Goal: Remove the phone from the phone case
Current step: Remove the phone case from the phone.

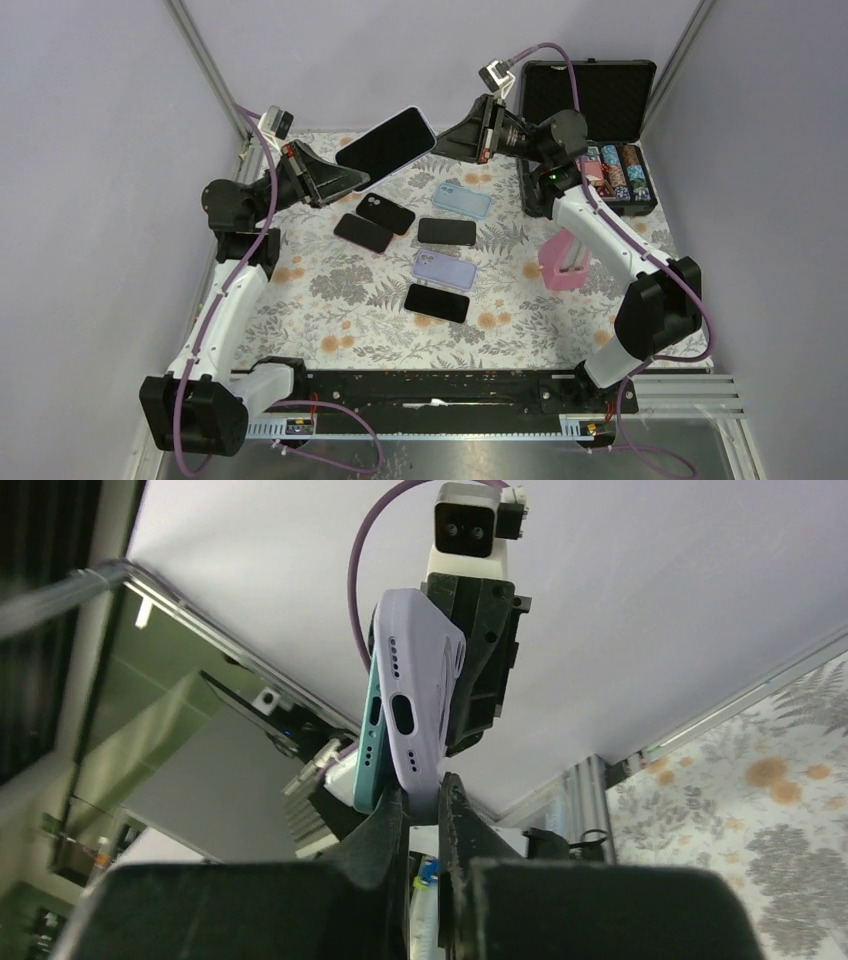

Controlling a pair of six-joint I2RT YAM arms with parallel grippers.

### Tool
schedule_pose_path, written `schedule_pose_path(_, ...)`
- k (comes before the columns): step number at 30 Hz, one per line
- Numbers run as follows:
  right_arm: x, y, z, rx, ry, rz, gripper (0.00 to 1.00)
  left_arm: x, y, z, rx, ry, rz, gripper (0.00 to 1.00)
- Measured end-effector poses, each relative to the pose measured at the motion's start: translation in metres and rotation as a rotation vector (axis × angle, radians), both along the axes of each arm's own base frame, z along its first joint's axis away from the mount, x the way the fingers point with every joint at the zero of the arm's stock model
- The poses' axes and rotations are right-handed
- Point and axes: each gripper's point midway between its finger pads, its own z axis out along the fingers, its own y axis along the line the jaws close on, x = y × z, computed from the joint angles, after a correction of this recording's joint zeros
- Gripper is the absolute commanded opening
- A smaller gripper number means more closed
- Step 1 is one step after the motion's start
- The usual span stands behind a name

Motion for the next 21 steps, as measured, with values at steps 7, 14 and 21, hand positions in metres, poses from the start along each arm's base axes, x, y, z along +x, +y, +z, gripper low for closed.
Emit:
schedule_pose_path(7, 0.006, -0.002, -0.01, 0.118, 0.282, -0.004, 0.0, -0.009, -0.003, 0.005, 0.055, -0.118, -0.006, 0.0)
schedule_pose_path(14, 0.009, -0.008, -0.042, 0.151, 0.532, -0.075, 0.0, -0.004, -0.008, -0.013, 0.139, -0.087, 0.013, 0.0)
schedule_pose_path(21, 0.009, -0.005, -0.034, 0.136, 0.343, -0.133, 0.0, 0.005, -0.006, -0.011, 0.147, -0.061, 0.115, 0.25)
